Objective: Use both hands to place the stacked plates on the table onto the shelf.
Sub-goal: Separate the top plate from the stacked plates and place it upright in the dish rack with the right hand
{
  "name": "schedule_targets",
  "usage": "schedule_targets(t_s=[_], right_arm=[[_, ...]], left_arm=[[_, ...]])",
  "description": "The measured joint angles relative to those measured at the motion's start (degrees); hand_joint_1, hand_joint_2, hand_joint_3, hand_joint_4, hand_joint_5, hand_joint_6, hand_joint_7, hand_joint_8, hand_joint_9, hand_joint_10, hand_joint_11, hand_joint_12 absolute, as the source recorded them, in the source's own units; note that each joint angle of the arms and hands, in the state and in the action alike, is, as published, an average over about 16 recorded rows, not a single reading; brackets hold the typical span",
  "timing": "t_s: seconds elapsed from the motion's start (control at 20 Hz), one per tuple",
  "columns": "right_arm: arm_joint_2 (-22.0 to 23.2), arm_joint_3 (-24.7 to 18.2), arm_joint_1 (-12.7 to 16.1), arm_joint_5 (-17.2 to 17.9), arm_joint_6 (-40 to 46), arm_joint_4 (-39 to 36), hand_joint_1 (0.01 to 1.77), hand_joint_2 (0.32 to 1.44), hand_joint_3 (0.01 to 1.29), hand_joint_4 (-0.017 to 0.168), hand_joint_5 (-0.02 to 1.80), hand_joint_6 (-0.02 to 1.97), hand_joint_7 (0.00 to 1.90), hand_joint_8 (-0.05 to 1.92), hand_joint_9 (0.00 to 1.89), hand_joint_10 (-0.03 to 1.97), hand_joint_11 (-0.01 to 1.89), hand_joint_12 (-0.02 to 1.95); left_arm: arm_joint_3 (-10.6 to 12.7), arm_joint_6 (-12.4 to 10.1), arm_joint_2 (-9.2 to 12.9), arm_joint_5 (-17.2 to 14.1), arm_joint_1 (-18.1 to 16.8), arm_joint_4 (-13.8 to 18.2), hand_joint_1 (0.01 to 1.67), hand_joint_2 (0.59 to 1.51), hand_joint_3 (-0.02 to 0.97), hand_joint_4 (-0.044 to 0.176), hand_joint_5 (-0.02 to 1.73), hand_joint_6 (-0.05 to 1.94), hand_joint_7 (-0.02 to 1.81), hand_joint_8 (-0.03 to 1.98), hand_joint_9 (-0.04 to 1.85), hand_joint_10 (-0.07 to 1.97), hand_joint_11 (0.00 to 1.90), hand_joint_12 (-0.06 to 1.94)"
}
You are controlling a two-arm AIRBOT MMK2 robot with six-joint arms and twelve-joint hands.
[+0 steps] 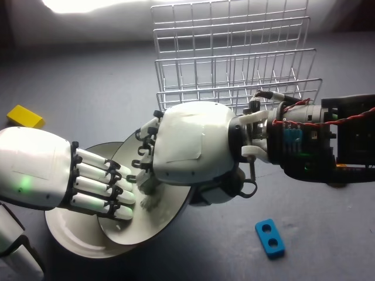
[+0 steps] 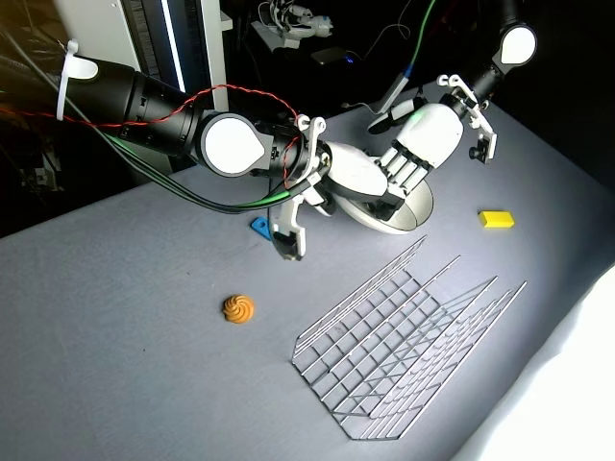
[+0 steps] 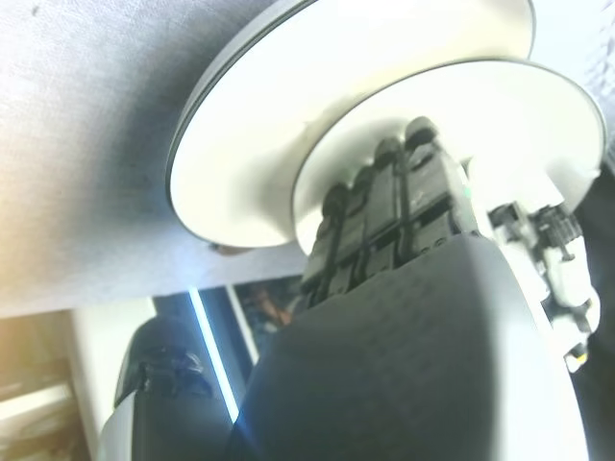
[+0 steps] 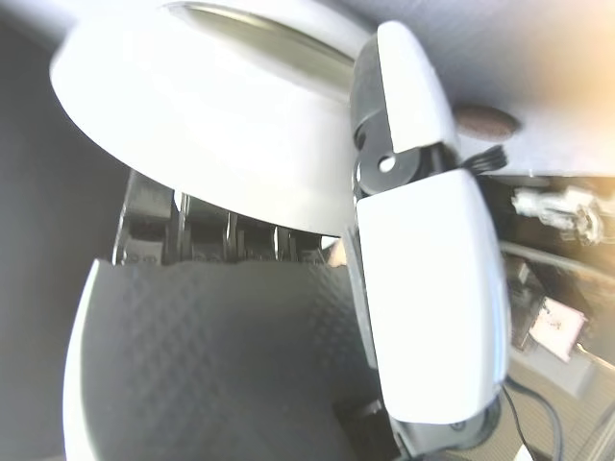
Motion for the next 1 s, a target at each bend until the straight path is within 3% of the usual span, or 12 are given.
schedule_targets(t_s=[0.3,0.55,1.0], right_arm=[[-0.50,0.39,0.39,1.58,-0.15,0.03,1.15,1.00,0.02,-0.008,0.76,0.50,0.81,0.53,0.86,0.58,0.57,1.27],[-0.24,0.09,1.22,1.66,0.52,0.11,1.15,0.97,0.02,0.002,0.81,0.63,0.86,0.75,0.93,0.74,0.68,1.24],[2.63,-3.12,5.24,-0.12,2.09,0.25,1.21,0.97,0.02,0.011,0.91,0.75,0.96,0.83,0.97,0.84,0.74,1.14]], left_arm=[[-0.02,-0.59,0.67,-0.52,-1.86,0.82,0.02,1.060,0.017,0.000,0.00,0.00,0.00,-0.02,0.02,0.01,0.01,0.00],[-0.02,-1.94,2.15,-1.31,-4.69,1.58,0.02,1.057,0.017,-0.001,0.01,0.00,0.01,-0.01,0.02,0.01,0.01,0.00],[1.39,-4.36,5.79,-2.92,-8.80,2.12,0.02,1.068,0.017,0.005,0.02,0.02,0.02,-0.01,0.02,0.01,0.02,0.00]])
